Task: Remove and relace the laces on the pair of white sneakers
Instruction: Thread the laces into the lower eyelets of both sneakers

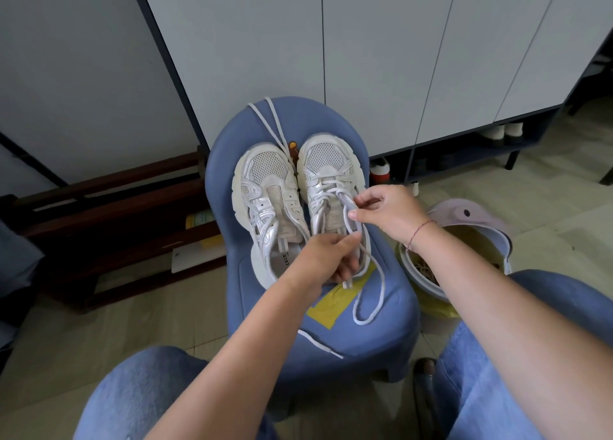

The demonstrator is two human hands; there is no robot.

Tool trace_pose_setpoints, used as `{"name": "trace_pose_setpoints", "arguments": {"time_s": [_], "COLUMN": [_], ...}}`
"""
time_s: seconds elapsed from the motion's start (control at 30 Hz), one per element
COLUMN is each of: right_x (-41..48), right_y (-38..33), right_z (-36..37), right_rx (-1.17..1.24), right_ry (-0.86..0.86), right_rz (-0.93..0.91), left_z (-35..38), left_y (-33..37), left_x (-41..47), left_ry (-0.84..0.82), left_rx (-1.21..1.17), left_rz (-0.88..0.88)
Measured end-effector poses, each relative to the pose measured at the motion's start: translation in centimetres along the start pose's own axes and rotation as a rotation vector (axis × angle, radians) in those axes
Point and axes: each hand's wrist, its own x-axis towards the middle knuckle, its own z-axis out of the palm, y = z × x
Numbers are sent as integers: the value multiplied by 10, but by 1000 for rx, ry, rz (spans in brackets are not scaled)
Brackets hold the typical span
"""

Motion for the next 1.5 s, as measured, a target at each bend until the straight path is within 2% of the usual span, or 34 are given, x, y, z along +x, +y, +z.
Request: {"name": "trace_pose_setpoints", "arguments": {"time_s": [0.23,0.43,0.7,0.83,0.9,0.97,1.0,1.07,1.13,1.17,1.23,1.3,1.33,1.43,1.5], "right_x": [-1,0,0,-2,-4,-11,-15,-24,-29,-29,-24,-15,-9,6,11], "right_y": [-1,-1,-2,-2,-5,-16,-24,-43,-54,-56,-54,-47,-41,-26,-20], "right_z": [0,0,-1,0,2,2,1,1,2,3,2,-3,-6,-15,-17], "right_rx": [19,9,-4,7,-150,-380,-413,-320,-185,-184,-248,-217,-157,202,212], "right_ry": [-15,-2,21,4,29,60,34,-140,-355,-398,-343,-190,-94,132,212], "right_rz": [0,0,6,33,-5,-155,-250,-363,-321,-314,-347,-336,-280,42,137], "left_z": [18,23,7,-5,-15,-23,-27,-33,-39,-42,-47,-51,-54,-59,-60], "left_y": [2,2,1,3,7,11,15,22,24,24,24,26,27,26,24], "left_x": [10,12,-10,-19,-21,-25,-26,-31,-31,-30,-30,-32,-33,-32,-31], "left_ry": [152,198,35,108,152,152,144,144,171,177,170,164,169,192,200], "left_rx": [-258,-326,-93,-36,26,3,-23,-39,-2,29,58,43,37,32,36], "left_rz": [-39,-56,18,73,120,167,186,225,245,246,229,220,222,209,193]}}
